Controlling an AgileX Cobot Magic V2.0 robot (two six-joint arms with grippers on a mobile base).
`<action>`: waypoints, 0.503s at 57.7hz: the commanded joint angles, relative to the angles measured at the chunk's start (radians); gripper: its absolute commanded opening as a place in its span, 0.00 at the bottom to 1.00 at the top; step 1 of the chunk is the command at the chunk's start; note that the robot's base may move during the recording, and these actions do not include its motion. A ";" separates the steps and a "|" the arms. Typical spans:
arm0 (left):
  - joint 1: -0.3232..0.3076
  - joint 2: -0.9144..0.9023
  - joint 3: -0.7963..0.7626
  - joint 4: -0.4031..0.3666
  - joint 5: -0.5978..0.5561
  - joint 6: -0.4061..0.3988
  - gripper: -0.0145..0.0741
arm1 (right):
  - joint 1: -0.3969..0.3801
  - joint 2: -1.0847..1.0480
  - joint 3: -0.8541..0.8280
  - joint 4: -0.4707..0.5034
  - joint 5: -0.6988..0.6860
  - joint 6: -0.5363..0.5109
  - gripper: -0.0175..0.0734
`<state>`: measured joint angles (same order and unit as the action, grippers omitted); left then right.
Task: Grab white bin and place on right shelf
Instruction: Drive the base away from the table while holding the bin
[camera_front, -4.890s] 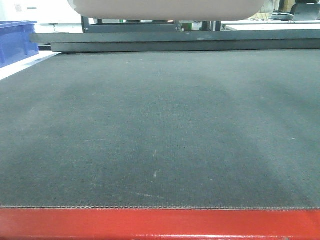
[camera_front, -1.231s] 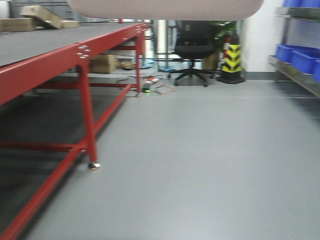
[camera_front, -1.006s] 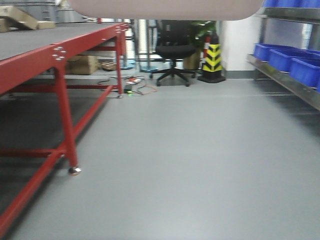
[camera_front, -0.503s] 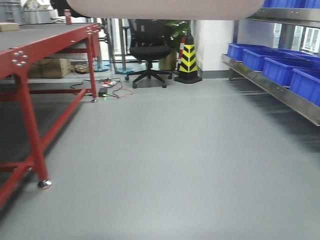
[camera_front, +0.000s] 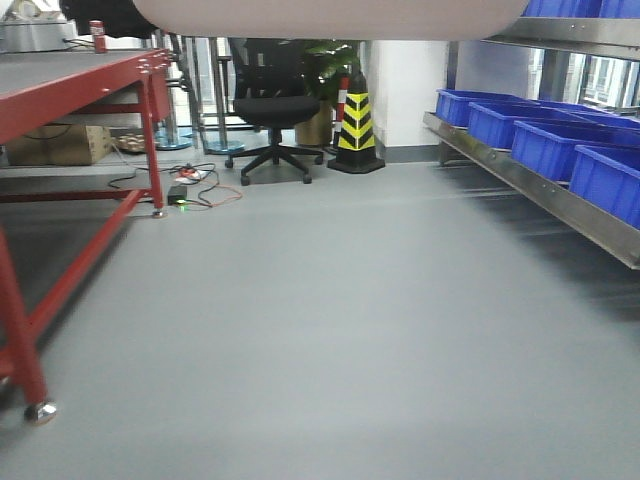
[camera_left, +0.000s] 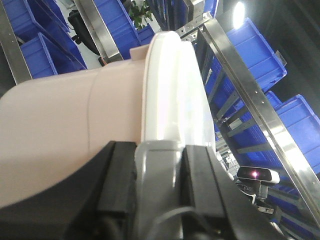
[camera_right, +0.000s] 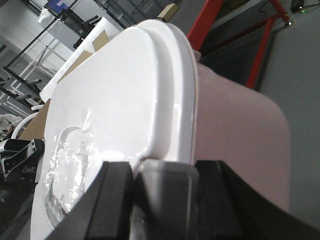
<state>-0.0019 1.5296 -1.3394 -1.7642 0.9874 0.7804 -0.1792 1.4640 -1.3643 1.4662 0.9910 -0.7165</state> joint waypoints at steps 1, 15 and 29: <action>-0.056 -0.056 -0.034 -0.055 0.342 0.002 0.02 | 0.051 -0.051 -0.034 0.109 0.192 -0.026 0.27; -0.056 -0.056 -0.034 -0.055 0.342 0.002 0.02 | 0.051 -0.051 -0.034 0.109 0.192 -0.026 0.27; -0.056 -0.056 -0.034 -0.053 0.342 0.002 0.02 | 0.051 -0.051 -0.034 0.109 0.192 -0.026 0.27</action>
<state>-0.0019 1.5296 -1.3394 -1.7642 0.9874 0.7804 -0.1792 1.4640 -1.3643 1.4662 0.9910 -0.7165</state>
